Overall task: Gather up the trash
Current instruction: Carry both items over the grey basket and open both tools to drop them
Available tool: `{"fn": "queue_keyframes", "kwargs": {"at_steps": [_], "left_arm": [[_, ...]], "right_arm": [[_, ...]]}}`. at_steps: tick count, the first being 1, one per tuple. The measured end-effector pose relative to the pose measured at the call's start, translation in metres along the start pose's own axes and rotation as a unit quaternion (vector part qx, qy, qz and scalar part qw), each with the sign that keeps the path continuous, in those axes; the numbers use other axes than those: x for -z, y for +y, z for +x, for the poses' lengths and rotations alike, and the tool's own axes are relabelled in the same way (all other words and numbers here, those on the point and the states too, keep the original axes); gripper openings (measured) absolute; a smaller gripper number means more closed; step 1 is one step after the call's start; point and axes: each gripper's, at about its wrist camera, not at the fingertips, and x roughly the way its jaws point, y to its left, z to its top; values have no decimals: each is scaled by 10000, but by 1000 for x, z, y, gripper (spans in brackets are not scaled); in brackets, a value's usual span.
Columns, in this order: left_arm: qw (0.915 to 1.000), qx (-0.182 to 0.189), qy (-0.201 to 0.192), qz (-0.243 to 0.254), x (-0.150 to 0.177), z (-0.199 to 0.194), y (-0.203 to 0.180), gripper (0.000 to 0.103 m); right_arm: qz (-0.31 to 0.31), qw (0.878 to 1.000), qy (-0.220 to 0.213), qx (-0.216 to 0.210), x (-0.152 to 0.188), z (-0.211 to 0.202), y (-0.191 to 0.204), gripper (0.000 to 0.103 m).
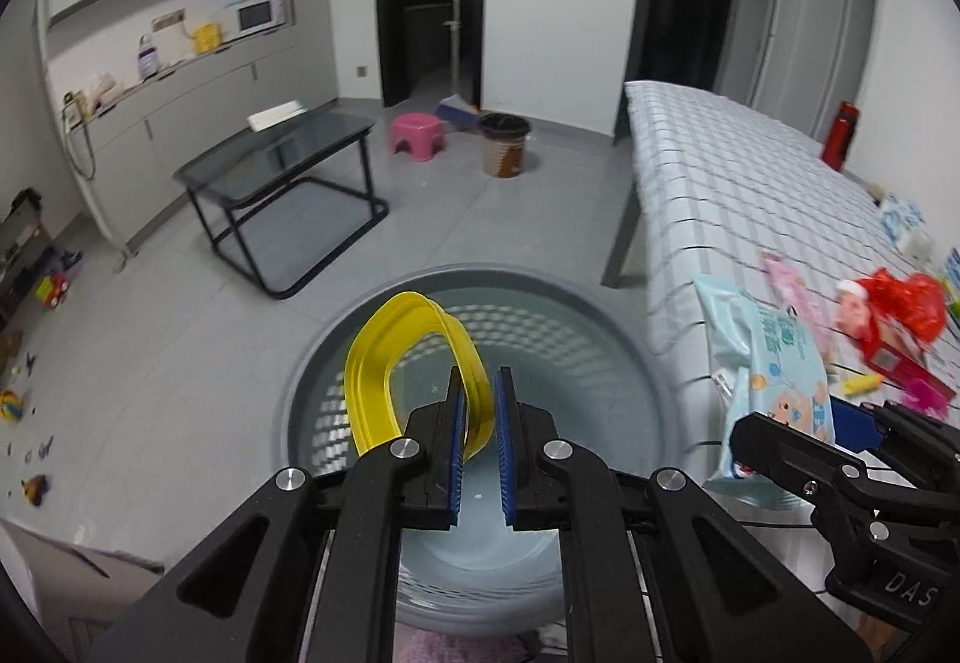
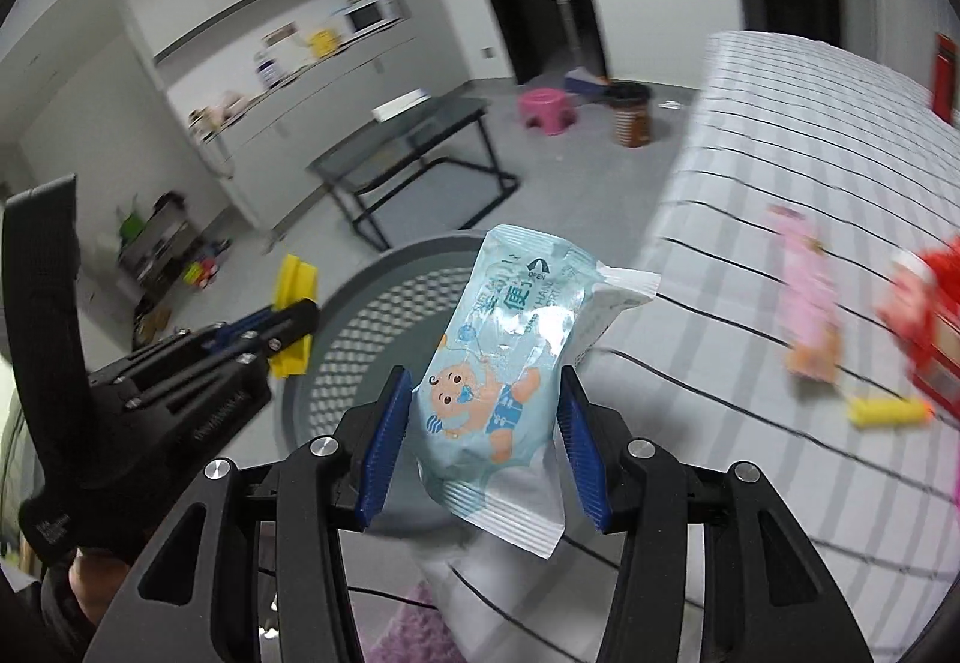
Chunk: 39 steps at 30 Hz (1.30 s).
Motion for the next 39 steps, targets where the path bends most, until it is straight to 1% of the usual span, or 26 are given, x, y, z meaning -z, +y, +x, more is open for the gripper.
{"fn": "queue_keyframes", "kwargs": {"at_steps": [5,11,18,21,25,27,28,29,30,31,33,39], "left_arm": [[9996,-131,223,-118,1,24,19,10],[9986,-125,492,-172,5,47,26,10],[9969,-96,772,-97,14,65,28,11],[9963,-86,842,-118,15,70,30,13],[9958,-95,897,-128,17,72,32,13],[9957,-118,914,-122,16,73,32,21],[9958,-132,900,-128,16,73,32,30],[9960,-147,874,-134,16,72,32,42],[9963,-177,833,-143,16,70,33,50],[9966,-199,782,-153,16,68,33,62],[9969,-226,732,-154,15,65,34,64],[9966,-260,764,-175,16,63,35,64]], "right_arm": [[-96,9993,277,-225,-11,35,12,48],[-87,9977,596,-294,-11,66,15,48],[30,9963,797,-326,-11,80,11,48],[64,9960,834,-307,-11,84,12,48],[93,9960,838,-290,-11,87,10,48],[112,9963,809,-264,-10,85,9,49],[117,9964,797,-245,-10,84,9,52],[131,9967,769,-234,-10,82,8,58],[146,9969,744,-221,-11,83,6,61],[161,9971,718,-214,-11,82,6,64],[169,9974,673,-184,-11,78,4,64],[140,9976,663,-166,-8,76,5,64]]}}
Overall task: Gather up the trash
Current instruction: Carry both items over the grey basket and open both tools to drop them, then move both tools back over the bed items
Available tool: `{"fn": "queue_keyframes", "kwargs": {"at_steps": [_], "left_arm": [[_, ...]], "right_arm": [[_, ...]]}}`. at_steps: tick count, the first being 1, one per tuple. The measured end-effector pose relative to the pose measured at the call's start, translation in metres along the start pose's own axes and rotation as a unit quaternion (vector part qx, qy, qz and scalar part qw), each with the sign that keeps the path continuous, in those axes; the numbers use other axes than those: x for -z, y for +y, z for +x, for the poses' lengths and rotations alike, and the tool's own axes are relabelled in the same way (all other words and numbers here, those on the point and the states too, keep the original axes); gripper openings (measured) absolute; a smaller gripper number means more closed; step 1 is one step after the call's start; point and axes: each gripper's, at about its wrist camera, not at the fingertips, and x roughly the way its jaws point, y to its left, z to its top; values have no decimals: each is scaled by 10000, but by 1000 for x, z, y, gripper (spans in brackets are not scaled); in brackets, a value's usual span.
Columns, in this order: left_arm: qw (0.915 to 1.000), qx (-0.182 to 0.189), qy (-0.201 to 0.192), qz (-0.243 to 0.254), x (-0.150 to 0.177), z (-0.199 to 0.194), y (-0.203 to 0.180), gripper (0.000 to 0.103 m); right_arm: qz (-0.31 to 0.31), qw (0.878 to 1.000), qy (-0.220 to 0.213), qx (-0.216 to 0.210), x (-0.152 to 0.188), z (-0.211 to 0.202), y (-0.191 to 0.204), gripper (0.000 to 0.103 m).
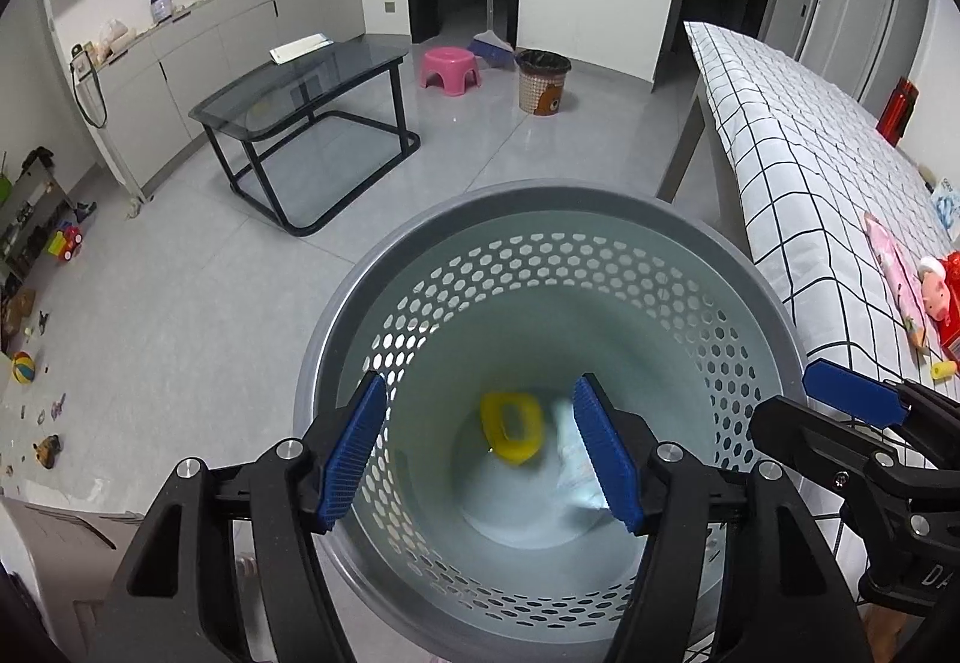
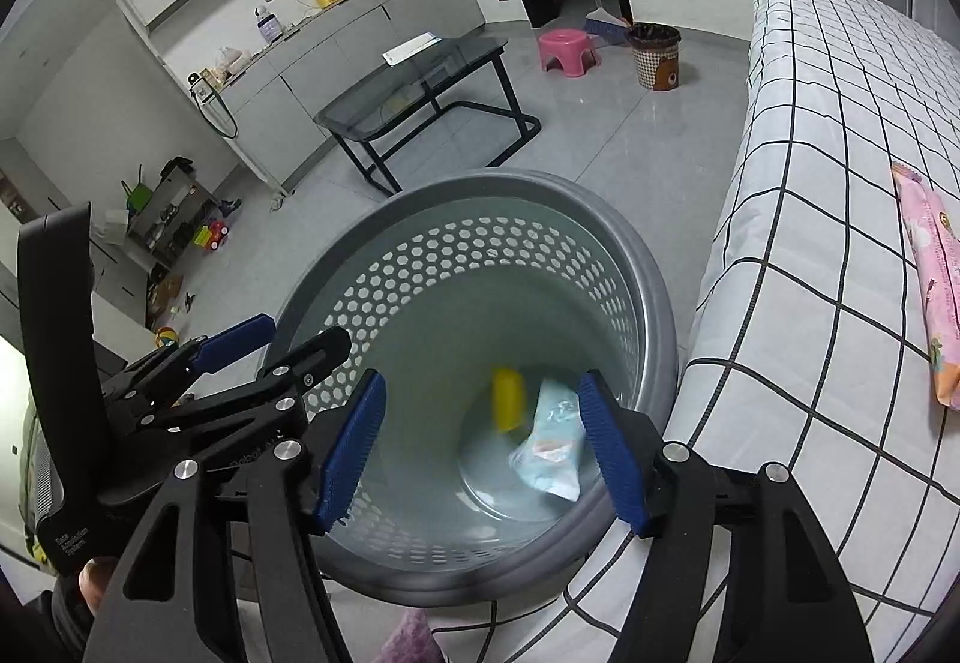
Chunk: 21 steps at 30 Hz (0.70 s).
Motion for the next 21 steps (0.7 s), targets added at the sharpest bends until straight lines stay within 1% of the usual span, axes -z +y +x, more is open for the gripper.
{"fn": "queue_keyframes", "kwargs": {"at_steps": [11,16,21], "left_arm": [[10000,-12,-30,-30,5,-11,2,64],[9999,-20,-120,-53,7,-22,0,64],[9996,55,-289,39,11,-39,-13,64]], "right_arm": [[33,9999,-132,-2,0,-9,3,64],[81,9997,-245,-12,4,-23,1,64],[141,9988,-455,140,18,-48,-6,64]]}}
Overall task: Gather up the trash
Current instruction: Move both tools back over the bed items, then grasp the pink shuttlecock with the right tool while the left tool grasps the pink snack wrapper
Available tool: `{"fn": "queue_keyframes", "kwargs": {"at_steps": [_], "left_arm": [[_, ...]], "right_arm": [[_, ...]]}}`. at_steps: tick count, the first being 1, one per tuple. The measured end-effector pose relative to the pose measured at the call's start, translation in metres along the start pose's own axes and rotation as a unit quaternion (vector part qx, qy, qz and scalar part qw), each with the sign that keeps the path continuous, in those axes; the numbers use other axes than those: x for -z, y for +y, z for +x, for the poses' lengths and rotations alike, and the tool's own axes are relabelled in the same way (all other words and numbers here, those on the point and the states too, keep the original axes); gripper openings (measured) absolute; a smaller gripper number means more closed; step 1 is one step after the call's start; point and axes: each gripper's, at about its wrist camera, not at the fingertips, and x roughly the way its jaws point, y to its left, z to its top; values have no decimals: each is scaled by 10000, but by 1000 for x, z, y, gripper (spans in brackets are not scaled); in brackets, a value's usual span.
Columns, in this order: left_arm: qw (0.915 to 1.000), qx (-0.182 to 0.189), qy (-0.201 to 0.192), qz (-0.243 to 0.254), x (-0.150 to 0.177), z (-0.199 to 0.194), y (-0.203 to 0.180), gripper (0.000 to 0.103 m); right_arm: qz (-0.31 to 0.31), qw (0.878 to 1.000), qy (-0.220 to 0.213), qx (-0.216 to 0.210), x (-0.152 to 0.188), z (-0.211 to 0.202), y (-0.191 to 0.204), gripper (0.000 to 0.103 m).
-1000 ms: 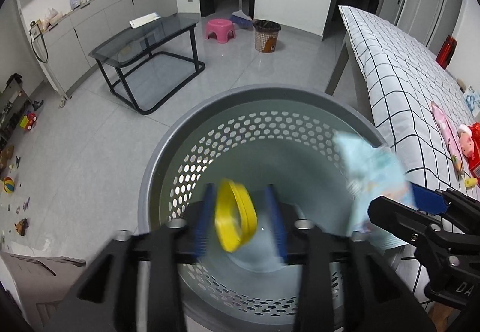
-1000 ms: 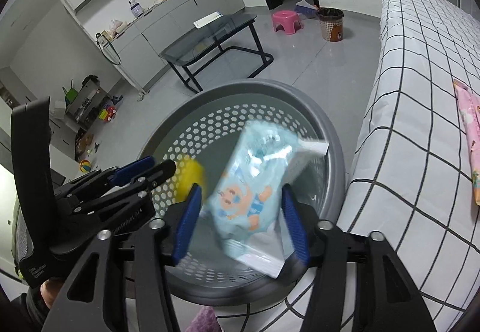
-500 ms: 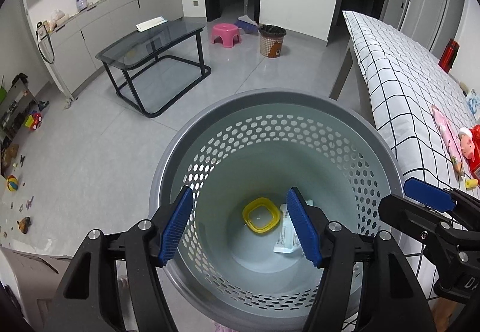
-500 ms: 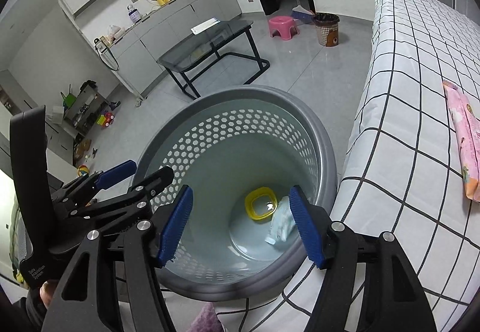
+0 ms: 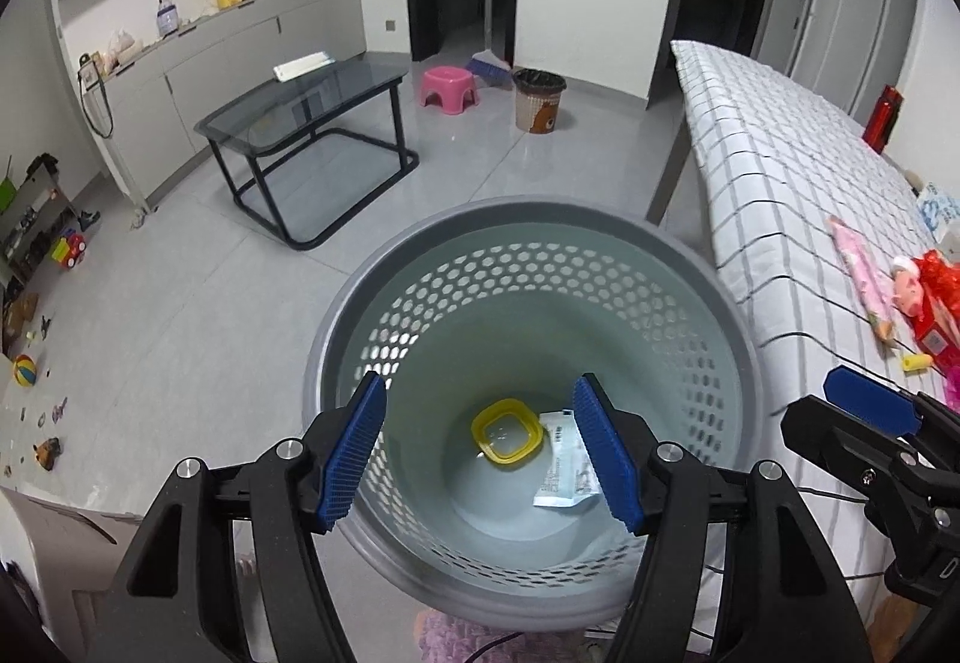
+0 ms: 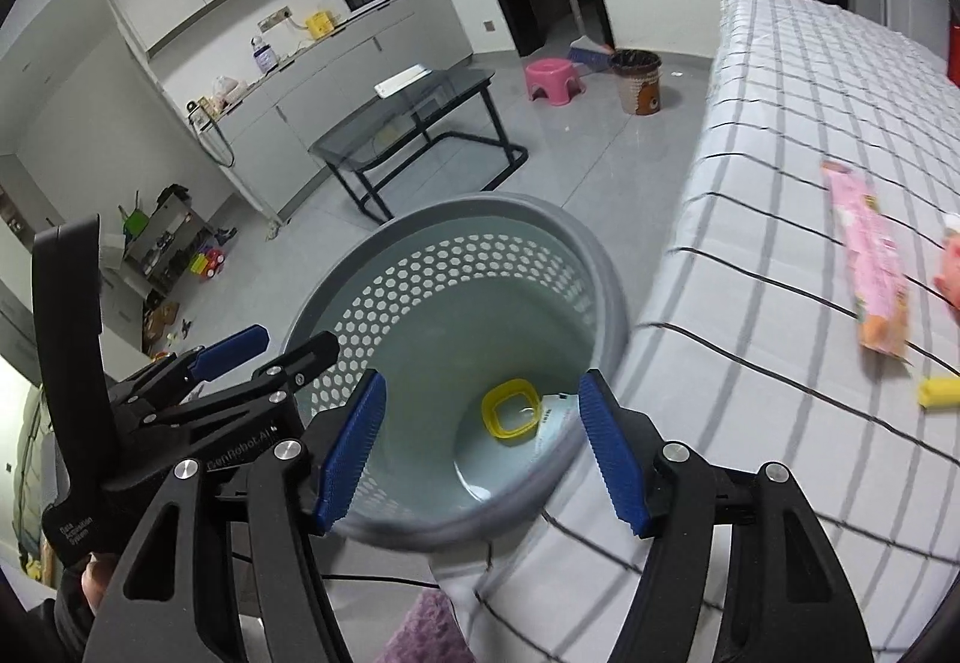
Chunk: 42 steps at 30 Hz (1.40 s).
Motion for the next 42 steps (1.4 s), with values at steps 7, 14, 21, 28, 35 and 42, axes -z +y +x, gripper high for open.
{"fn": "queue_keyframes", "kwargs": {"at_steps": [7,14,21,28,35,42], "left_arm": [[9993,256,-150,243,6,-19,-37,66],[9962,632,-216,551,13,-33,-92,67],[9912,972,-252,861,17,-43,-153,67],[9870,1135,-278,1102,14,-45,-203,69],[9854,1103,-265,1268,1,-35,-232,69],[9862,1006,-204,1296,-17,-14,-248,69]], "right_arm": [[245,9983,-375,376,22,-49,-27,65],[643,9894,-779,1043,54,-113,-82,67],[1163,9725,-1063,1714,86,-165,-139,69],[1635,9572,-1176,2078,105,-194,-184,69],[1862,9498,-1100,2263,105,-191,-214,69],[2025,9457,-846,2398,93,-167,-240,69]]}}
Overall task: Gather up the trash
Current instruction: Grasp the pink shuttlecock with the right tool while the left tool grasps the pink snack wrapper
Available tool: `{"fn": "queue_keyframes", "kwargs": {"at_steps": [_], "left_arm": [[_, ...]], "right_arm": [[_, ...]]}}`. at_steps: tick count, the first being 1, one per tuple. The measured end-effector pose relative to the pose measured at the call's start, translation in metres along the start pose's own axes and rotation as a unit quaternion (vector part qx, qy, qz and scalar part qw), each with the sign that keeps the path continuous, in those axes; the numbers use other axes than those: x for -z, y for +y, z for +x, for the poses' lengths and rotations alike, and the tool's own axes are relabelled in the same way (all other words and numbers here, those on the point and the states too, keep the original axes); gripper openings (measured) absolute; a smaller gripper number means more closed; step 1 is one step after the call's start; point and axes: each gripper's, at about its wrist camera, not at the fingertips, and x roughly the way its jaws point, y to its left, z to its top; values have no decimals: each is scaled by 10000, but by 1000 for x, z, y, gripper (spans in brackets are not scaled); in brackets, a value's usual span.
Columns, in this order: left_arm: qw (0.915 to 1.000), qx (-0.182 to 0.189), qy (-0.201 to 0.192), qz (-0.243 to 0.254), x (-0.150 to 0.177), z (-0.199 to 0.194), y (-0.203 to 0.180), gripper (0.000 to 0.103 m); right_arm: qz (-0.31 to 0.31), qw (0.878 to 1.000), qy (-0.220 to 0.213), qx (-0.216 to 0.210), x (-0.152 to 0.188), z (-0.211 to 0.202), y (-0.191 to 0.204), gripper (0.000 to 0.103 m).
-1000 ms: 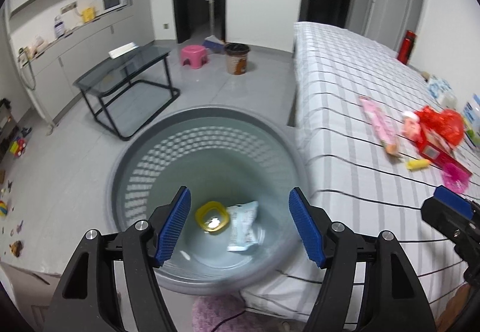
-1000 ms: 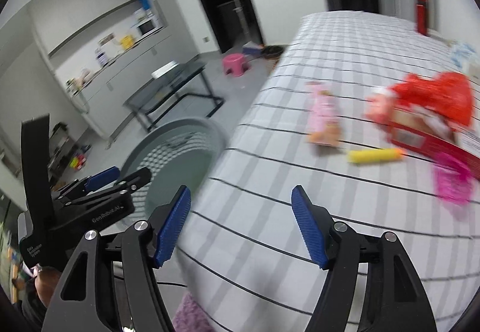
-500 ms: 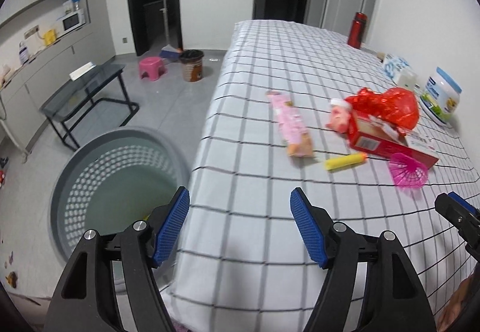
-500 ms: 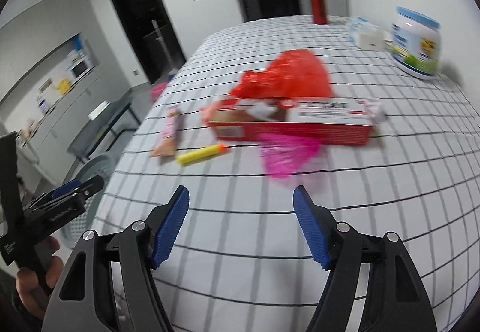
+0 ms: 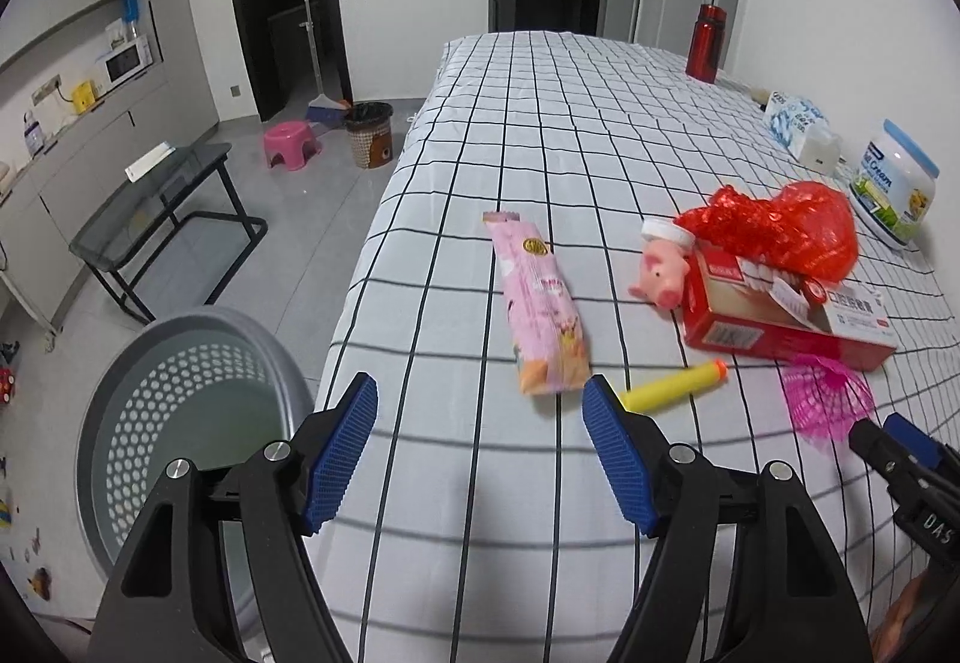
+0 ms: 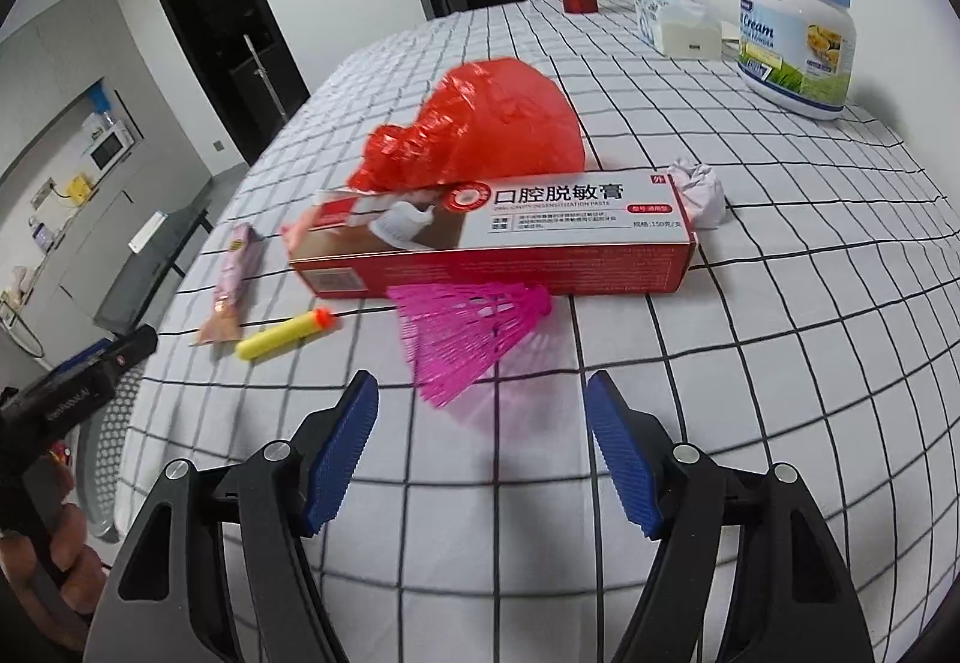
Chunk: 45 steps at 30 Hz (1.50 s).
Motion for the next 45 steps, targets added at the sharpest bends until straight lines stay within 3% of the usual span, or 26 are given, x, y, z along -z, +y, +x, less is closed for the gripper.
{"fn": "queue_keyframes", "kwargs": {"at_steps": [13,18,24,35,45], "left_arm": [[9999,-64,151,11,-22,40,-5,70],[9997,-118,192,-14,-24,48,-3,71],[9996,-115,239,-74,-26,54,-1,72],[9995,-134,299,-19,-32,66,-13,75],[9993,-229,306,43,-35,72,-23,75]], "right_arm": [[72,9995,167,254,-14,37,-4,68],[12,9996,110,258,-17,38,-1,49],[52,9999,118,39,-17,38,-2,6],[102,9991,-146,-397,-14,14,-7,5],[201,9991,-31,-384,-5,9,-18,5]]}}
